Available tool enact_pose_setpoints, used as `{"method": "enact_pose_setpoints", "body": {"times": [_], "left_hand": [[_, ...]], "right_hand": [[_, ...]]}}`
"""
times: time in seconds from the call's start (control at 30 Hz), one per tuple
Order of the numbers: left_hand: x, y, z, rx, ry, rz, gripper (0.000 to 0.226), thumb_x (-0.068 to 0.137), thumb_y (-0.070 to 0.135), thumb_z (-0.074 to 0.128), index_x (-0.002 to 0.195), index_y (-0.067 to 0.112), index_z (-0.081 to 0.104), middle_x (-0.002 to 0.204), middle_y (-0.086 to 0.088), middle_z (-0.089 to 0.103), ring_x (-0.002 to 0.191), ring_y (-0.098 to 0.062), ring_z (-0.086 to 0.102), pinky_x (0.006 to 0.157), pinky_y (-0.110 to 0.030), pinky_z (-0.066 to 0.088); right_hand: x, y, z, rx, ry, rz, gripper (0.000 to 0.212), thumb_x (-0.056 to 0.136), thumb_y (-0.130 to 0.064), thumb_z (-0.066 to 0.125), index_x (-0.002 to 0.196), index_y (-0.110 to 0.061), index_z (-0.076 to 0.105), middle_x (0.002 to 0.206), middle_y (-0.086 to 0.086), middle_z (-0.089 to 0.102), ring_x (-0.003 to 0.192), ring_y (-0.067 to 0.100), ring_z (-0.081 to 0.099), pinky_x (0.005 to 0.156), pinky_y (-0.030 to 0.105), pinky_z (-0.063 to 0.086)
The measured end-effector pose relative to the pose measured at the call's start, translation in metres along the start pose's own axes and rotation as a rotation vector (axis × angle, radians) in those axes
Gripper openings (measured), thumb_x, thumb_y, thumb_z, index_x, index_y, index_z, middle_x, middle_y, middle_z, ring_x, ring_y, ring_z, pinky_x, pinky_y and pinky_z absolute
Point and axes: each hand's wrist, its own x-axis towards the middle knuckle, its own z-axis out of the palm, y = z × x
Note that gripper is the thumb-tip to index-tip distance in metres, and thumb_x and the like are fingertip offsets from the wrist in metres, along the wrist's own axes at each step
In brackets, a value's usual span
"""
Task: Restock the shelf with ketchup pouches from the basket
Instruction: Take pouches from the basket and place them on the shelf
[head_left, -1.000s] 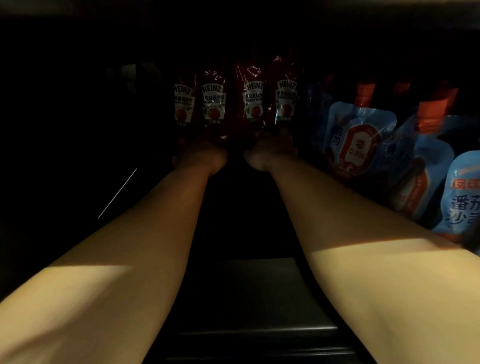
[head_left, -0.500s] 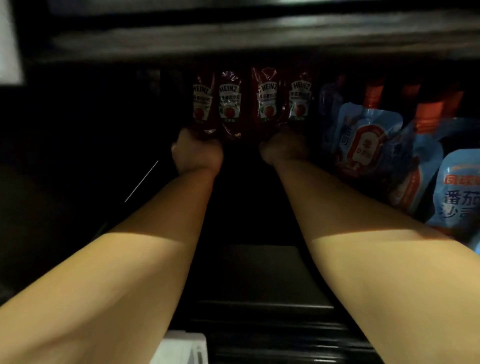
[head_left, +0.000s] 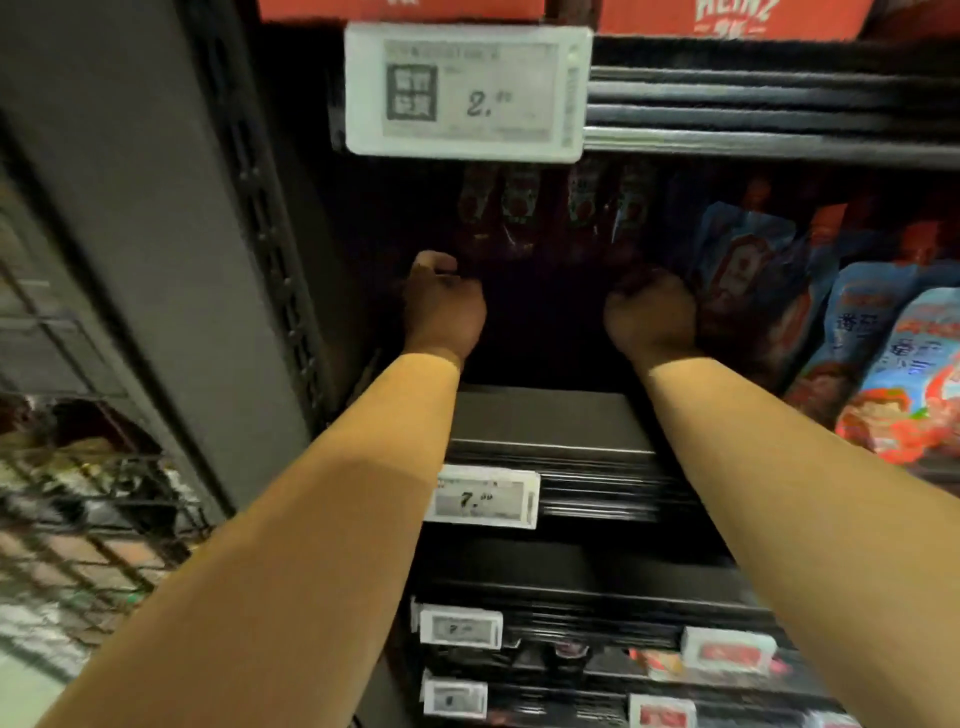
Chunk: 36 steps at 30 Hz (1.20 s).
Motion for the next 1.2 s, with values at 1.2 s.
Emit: {"method": "enact_pose_setpoints", "body": {"times": [1.2], "left_hand": [[-0.584,-0.422,-0.208,0.702,-0.324,-1.31,0.034,0.089,0.013,0.07,0.12,0.003,0.061,0.101,-0.028,0.067,0.088,-0.032,0.062,0.079,-0.044,0.05]], "right_hand": [[-0.527,0.413,0.073,0.023,-1.211,0.912,0.027,0.087,-0.021,0.07,0.113,-0.018,0.06,0.09,0.009,0.059,0.077,0.024,0.055,0.078,0.045,0.057]]}}
